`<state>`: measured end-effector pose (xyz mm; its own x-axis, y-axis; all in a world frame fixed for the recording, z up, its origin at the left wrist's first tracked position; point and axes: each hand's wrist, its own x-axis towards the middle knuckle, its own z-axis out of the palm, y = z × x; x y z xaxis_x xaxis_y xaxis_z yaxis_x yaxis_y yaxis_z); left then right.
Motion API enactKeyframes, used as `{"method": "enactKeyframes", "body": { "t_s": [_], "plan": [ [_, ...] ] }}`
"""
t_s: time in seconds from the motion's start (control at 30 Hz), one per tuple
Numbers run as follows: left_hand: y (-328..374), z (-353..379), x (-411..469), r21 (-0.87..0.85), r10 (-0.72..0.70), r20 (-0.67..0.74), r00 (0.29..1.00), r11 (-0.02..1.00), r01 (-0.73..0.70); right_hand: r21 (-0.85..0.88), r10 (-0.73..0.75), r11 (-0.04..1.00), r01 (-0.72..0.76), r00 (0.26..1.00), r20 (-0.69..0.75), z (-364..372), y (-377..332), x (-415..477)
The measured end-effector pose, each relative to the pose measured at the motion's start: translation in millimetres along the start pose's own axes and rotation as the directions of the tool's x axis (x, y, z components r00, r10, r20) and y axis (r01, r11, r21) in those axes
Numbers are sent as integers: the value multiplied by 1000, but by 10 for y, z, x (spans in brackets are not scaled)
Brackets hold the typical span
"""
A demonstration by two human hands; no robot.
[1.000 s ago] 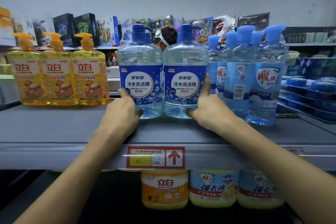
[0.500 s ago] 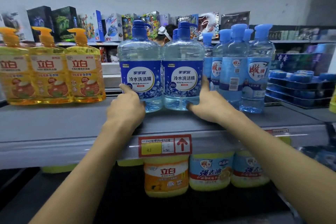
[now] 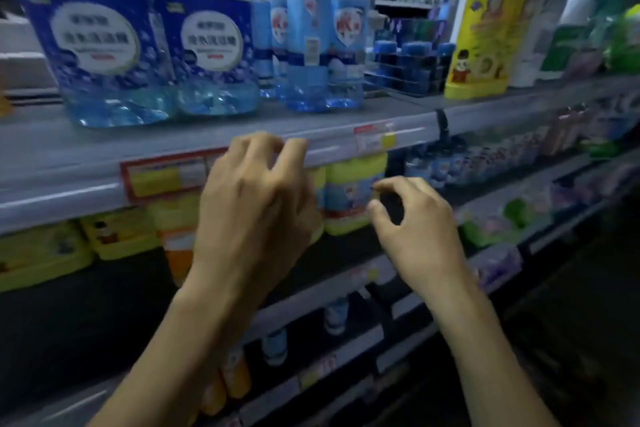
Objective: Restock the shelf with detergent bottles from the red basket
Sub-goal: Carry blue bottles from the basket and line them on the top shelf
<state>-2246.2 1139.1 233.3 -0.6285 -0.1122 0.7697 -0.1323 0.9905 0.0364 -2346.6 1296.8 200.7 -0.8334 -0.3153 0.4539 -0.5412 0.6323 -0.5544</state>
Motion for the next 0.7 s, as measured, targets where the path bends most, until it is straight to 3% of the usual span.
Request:
{"method": "enactKeyframes", "body": {
  "t_s": [0.1, 0.3, 0.47, 0.7],
  "plan": [
    [475, 570, -454, -83, 32, 214, 976, 996, -14, -66, 210, 977, -203, 970, 123, -19, 791, -527],
    [1719, 1372, -1210, -205, 68, 552, 831, 977, 56, -159, 523, 852, -499, 822, 224, -651, 2279, -1516],
    [3064, 1625, -1535, -337, 233, 624, 746, 942, -12, -199, 665, 746, -635, 722, 191, -1457, 3282, -2217],
    [4647, 1933, -1865, -463, 440, 649, 621, 876, -137, -174, 742, 670, -722, 658, 127, -2332, 4360, -3045]
  ]
}}
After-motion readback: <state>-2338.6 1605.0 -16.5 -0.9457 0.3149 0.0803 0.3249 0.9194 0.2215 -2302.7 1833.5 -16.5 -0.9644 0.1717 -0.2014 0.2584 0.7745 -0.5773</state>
